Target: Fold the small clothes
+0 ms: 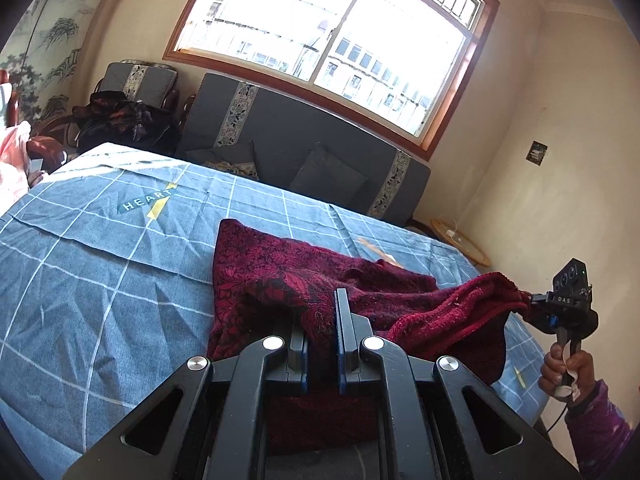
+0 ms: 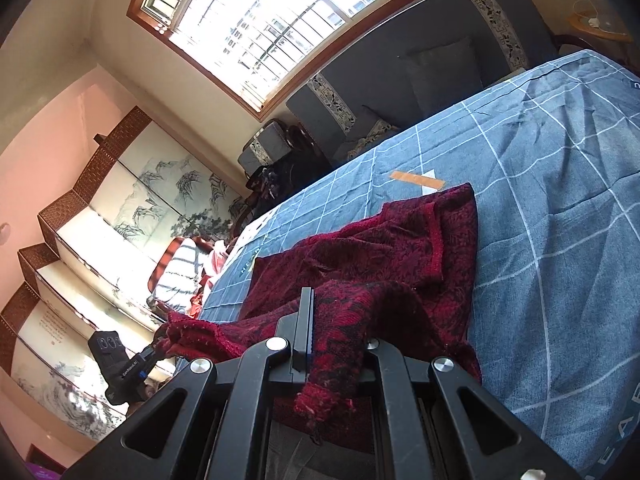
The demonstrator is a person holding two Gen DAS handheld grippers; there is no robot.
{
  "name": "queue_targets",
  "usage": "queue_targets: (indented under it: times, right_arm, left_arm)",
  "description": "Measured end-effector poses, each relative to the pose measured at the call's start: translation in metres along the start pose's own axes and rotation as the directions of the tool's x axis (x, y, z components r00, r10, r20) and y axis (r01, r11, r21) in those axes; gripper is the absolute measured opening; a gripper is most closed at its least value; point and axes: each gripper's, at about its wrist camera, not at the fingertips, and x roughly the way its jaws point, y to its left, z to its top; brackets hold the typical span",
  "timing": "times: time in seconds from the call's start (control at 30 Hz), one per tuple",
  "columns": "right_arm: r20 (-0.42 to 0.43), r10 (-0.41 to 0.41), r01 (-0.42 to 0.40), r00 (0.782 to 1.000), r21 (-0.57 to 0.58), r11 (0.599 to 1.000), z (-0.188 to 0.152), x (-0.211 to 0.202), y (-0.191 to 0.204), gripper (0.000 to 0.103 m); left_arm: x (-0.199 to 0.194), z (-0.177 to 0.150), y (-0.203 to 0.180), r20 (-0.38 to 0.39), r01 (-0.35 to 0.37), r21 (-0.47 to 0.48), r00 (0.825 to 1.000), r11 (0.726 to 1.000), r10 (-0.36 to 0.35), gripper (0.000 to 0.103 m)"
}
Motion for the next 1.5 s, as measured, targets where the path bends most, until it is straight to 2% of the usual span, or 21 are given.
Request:
queue_targets:
  times: [0.5, 1.5]
  right_arm:
    - [-0.024, -0.029, 0.029, 0.999, 0.001, 1.0, 0.015, 0.033, -0.016, 0.008]
    - [-0.048, -0.054, 0.057, 0.997, 0.046, 0.997, 0.022, 0.062, -0.044, 0.008]
  left_arm:
    - [0.037, 0.005, 0.003, -0.023, -0.097, 0.06, 0.995, 0.993, 0.098, 0.01]
    - [0.086, 0.015, 0.017, -0.089, -0.147, 0.07, 0.984, 0.987, 0.153, 0.01]
